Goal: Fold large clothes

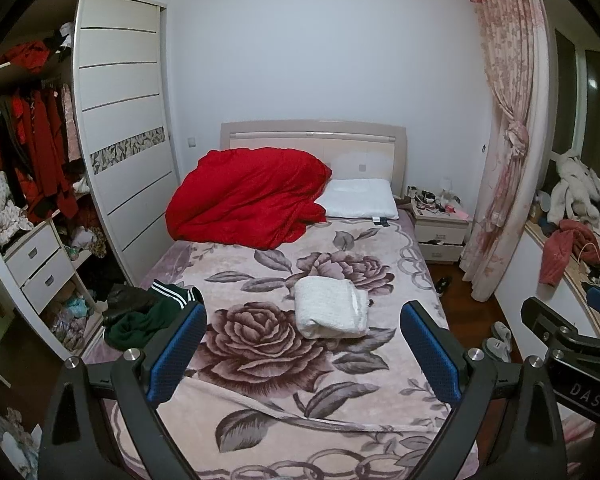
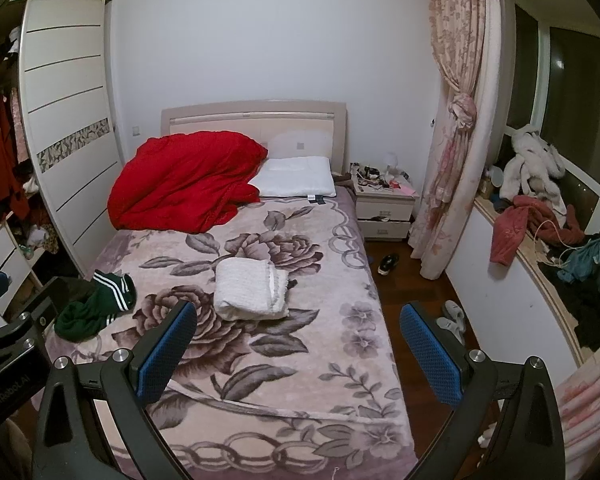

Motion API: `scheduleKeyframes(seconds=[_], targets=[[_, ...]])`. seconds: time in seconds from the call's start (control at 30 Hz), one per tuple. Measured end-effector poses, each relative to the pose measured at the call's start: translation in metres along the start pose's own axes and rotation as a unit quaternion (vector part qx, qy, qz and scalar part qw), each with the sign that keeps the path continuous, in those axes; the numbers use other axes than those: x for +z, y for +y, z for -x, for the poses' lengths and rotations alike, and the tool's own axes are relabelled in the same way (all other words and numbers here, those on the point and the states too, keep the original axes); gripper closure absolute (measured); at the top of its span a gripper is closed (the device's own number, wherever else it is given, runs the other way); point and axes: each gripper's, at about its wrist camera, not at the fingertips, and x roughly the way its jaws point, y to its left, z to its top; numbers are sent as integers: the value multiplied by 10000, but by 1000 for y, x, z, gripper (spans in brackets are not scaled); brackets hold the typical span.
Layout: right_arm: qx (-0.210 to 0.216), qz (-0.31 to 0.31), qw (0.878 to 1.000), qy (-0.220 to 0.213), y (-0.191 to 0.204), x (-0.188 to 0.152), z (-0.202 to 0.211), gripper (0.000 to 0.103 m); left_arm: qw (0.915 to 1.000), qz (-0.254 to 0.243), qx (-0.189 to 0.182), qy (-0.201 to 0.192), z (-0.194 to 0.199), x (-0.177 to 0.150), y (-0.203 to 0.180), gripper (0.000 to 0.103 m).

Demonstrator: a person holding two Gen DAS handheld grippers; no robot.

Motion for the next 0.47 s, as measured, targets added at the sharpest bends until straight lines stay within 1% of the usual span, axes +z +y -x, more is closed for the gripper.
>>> scheduleKeyframes(seconds=[0.2, 0.47], targets=[[-6, 7, 10000, -1, 0, -2, 2, 0, 10000, 11, 19, -2, 1, -1, -1, 4], [-23, -14, 10000, 7, 0, -8, 8, 0, 10000, 15, 44, -28, 8, 10, 1, 4]])
